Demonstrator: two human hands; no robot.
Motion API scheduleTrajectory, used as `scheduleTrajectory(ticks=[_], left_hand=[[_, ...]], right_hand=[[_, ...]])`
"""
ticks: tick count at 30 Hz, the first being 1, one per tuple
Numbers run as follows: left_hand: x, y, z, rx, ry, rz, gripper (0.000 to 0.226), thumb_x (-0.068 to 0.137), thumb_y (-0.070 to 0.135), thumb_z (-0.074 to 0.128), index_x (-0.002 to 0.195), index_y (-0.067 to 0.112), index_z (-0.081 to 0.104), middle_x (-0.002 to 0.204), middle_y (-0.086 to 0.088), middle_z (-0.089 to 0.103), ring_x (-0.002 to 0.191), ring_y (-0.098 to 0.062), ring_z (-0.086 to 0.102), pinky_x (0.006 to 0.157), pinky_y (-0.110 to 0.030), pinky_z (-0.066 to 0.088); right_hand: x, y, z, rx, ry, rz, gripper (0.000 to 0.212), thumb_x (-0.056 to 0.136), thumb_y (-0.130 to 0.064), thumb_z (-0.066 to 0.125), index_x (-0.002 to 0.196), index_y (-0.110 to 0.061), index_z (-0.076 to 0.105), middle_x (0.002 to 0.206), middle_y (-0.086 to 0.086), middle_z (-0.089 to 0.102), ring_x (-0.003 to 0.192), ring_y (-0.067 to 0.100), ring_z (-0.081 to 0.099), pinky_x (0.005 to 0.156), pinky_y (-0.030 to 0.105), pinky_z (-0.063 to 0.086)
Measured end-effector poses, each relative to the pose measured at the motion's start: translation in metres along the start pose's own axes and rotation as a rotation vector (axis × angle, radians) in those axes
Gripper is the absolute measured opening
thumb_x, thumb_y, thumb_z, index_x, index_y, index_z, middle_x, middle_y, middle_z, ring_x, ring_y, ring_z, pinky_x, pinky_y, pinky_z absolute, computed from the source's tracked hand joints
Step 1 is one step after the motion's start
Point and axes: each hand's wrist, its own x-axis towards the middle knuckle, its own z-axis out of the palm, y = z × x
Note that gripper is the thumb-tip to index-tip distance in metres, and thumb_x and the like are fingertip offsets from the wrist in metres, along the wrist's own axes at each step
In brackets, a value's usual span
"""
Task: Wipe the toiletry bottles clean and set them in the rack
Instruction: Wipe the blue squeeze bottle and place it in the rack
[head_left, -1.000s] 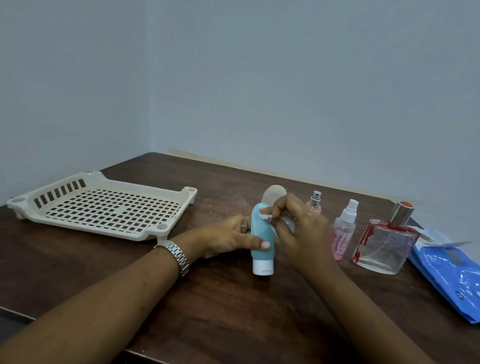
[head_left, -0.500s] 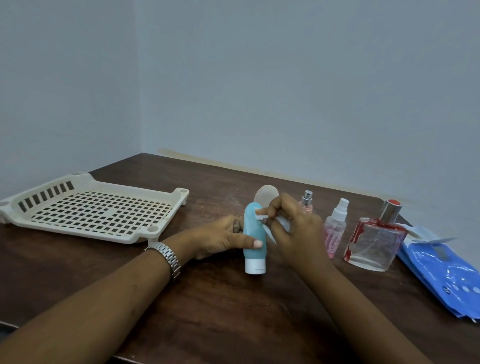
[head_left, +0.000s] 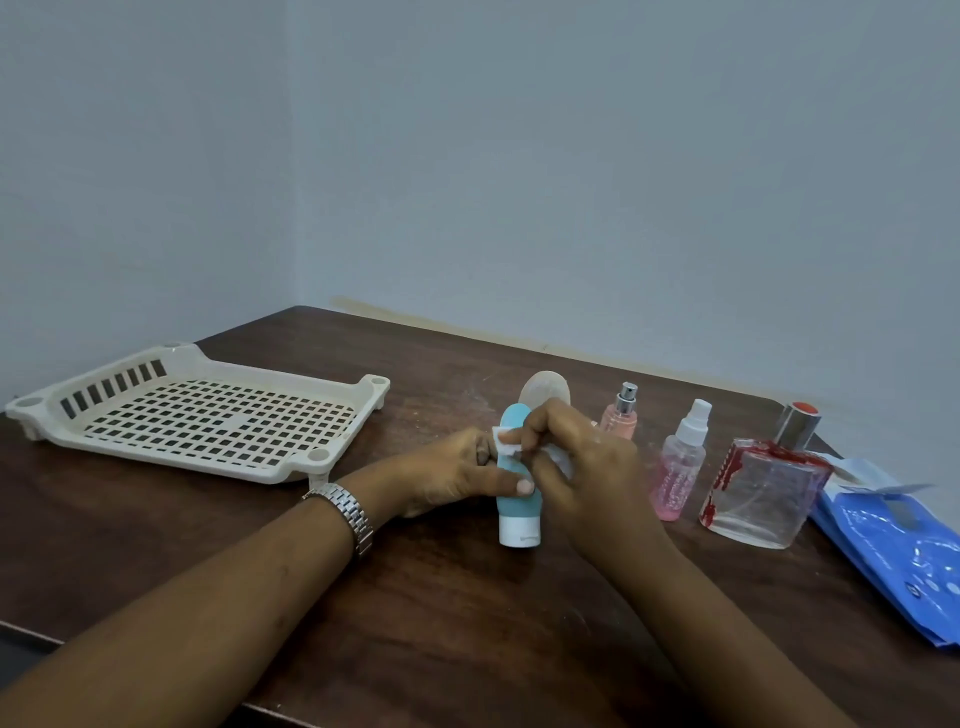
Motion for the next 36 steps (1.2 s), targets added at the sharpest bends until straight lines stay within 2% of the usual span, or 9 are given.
scheduleTrajectory(ticks=[5,10,12,15,19,24,28,32,36], left_hand=[[0.002,-0.003,-0.001,0.009,0.013,-0.01,0.02,0.079,0.017,0.071,0.098,0.012,0.065,0.104,-0.004,0.07,0.104,-0.02,0.063,0.095,-0.033,0.048],[-0.001,-0.001,0.0,-0.005,0.028,0.008,0.021,0.087,-0.002,0.061,0.1,0.014,0.058,0.095,0.004,0.069,0.097,-0.011,0.064,0.091,-0.027,0.051],[-0.002,-0.002,0.0,0.022,0.055,0.021,0.02,0.084,0.002,0.066,0.103,0.005,0.059,0.099,-0.004,0.069,0.098,-0.011,0.065,0.091,-0.027,0.05],[0.0,-0.003,0.001,0.064,0.065,0.022,0.044,0.078,0.018,0.071,0.114,-0.004,0.057,0.113,-0.018,0.065,0.109,-0.021,0.061,0.094,-0.031,0.048],[0.0,-0.002,0.001,-0.017,0.039,0.033,0.019,0.088,0.001,0.06,0.103,0.013,0.062,0.097,0.005,0.07,0.097,-0.007,0.064,0.085,-0.02,0.049],[0.002,-0.005,-0.002,-0.033,0.025,0.043,0.016,0.087,0.002,0.061,0.102,0.009,0.062,0.099,0.002,0.069,0.1,-0.009,0.064,0.086,-0.021,0.048],[0.002,-0.006,-0.003,-0.025,0.01,0.039,0.019,0.079,0.02,0.074,0.096,0.014,0.068,0.1,-0.001,0.07,0.1,-0.013,0.064,0.089,-0.025,0.049],[0.002,-0.006,-0.002,-0.002,0.033,0.046,0.063,0.057,0.051,0.085,0.095,0.005,0.068,0.102,-0.013,0.066,0.1,-0.022,0.06,0.091,-0.031,0.045],[0.001,-0.003,-0.001,-0.032,-0.006,0.054,0.042,0.056,0.052,0.084,0.084,0.022,0.076,0.094,0.003,0.072,0.095,-0.01,0.065,0.084,-0.021,0.05]], right_hand=[[0.003,0.008,-0.003,0.003,-0.007,0.041,0.03,0.079,-0.004,0.063,0.079,-0.029,0.046,0.075,-0.008,0.061,0.07,0.01,0.06,0.059,0.013,0.044],[0.007,-0.002,0.004,-0.089,-0.104,0.016,0.011,0.08,-0.004,0.057,0.082,-0.014,0.054,0.075,0.0,0.057,0.065,0.015,0.052,0.057,0.016,0.037],[0.006,-0.002,0.003,-0.039,-0.184,0.01,0.009,0.084,-0.014,0.057,0.085,-0.022,0.052,0.08,-0.002,0.057,0.072,0.012,0.052,0.061,0.017,0.037],[0.003,0.002,-0.004,0.088,-0.284,0.044,0.005,0.088,-0.04,0.046,0.092,-0.04,0.044,0.093,-0.006,0.059,0.088,0.005,0.052,0.071,0.014,0.038],[0.003,0.005,-0.013,0.121,-0.335,0.113,0.02,0.09,-0.032,0.04,0.108,-0.033,0.046,0.106,-0.004,0.058,0.1,0.004,0.048,0.077,0.019,0.038],[0.006,0.01,-0.022,0.19,-0.42,0.127,0.034,0.091,-0.015,0.053,0.109,-0.039,0.038,0.099,-0.022,0.068,0.106,0.001,0.056,0.086,0.018,0.044],[0.002,0.012,-0.022,0.1,-0.381,0.05,0.035,0.088,-0.016,0.061,0.103,-0.041,0.042,0.099,-0.014,0.069,0.098,0.001,0.059,0.078,0.01,0.044],[0.002,0.012,-0.015,-0.043,-0.291,-0.105,0.025,0.087,-0.023,0.049,0.105,-0.024,0.065,0.099,-0.002,0.067,0.088,0.008,0.059,0.076,0.016,0.045],[0.003,0.016,-0.013,-0.076,-0.217,-0.131,0.033,0.084,-0.027,0.046,0.098,-0.016,0.073,0.106,0.002,0.065,0.096,-0.002,0.049,0.077,0.012,0.043]])
